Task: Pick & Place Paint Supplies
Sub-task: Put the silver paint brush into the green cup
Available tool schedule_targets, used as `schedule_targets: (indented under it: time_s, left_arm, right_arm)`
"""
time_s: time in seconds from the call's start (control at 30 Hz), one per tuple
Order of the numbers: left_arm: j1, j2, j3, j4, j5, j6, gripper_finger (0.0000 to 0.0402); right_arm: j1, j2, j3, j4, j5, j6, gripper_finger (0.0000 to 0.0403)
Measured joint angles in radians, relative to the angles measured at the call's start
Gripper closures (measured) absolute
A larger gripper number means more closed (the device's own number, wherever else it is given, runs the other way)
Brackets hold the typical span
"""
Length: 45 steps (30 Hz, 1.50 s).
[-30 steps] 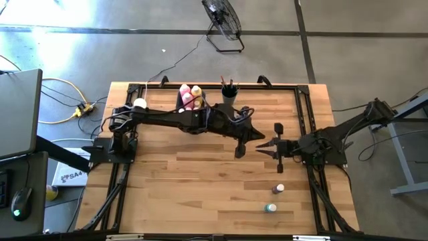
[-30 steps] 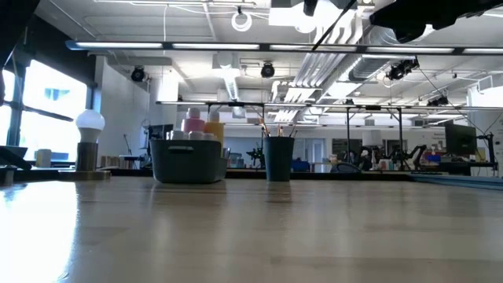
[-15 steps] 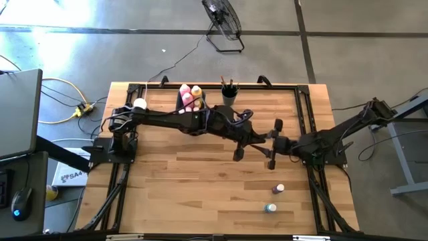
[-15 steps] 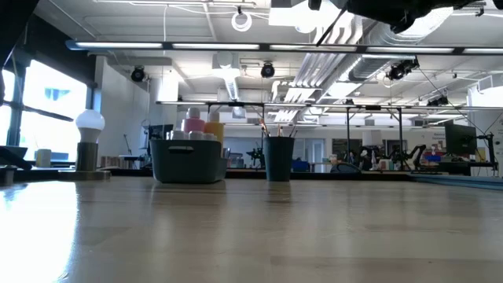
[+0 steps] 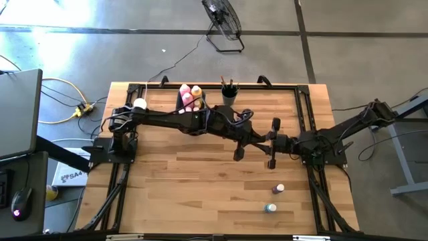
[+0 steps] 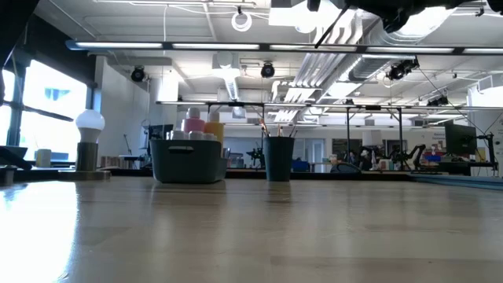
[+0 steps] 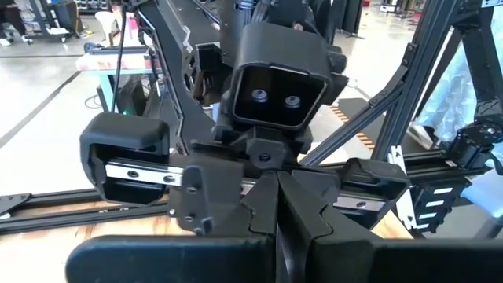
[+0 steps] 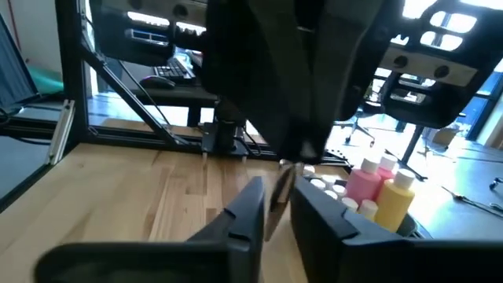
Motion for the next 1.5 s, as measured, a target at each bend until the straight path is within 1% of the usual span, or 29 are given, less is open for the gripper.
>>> schedule_targets:
  time_s: [0.13, 0.2, 0.4, 0.6, 0.77, 0.93, 1.1, 1.2, 1.3, 1.43, 1.5]
  left_arm:
    - [0.0, 0.0, 0.0, -0.001, -0.015, 0.0, 0.0402]
    - [0.0, 0.0, 0.0, -0.002, -0.023, 0.0, 0.0401]
    - [0.0, 0.0, 0.0, -0.005, -0.033, 0.0, 0.0402]
    - [0.0, 0.0, 0.0, -0.007, -0.042, -0.004, 0.0396]
    - [0.0, 0.0, 0.0, -0.002, -0.046, -0.008, 0.0368]
    - [0.001, 0.0, 0.02, 0.005, -0.062, -0.007, 0.0324]
    - [0.002, -0.001, 0.024, -0.002, -0.13, 0.035, 0.0279]
    - [0.002, -0.021, 0.024, -0.027, -0.174, 0.071, 0.026]
    - [0.002, -0.067, 0.024, -0.121, -0.209, 0.108, 0.0253]
    - [0.001, -0.152, 0.024, -0.291, -0.242, 0.092, 0.0252]
    - [0.001, -0.181, 0.026, -0.331, -0.247, 0.058, 0.0252]
  right_arm:
    - [0.008, 0.0, 0.0, 0.0, 0.002, -0.007, 0.0379]
    - [0.009, 0.0, 0.0, -0.001, 0.002, -0.023, 0.0389]
    - [0.008, 0.0, 0.0, -0.007, 0.003, -0.022, 0.038]
    - [0.008, 0.0, 0.0, -0.008, 0.003, -0.022, 0.039]
    - [0.008, 0.0, 0.0, -0.008, 0.001, -0.02, 0.0386]
    - [0.009, 0.0, 0.0, -0.011, -0.004, -0.02, 0.039]
    - [0.009, 0.0, 0.0, -0.016, -0.003, -0.019, 0.0388]
    - [0.009, 0.0, 0.0, -0.031, -0.001, -0.018, 0.039]
    - [0.009, 0.0, 0.0, -0.052, 0.008, -0.018, 0.0389]
    - [0.009, 0.0, 0.0, -0.066, 0.011, -0.018, 0.039]
    - [0.009, 0.0, 0.0, -0.066, 0.011, -0.018, 0.039]
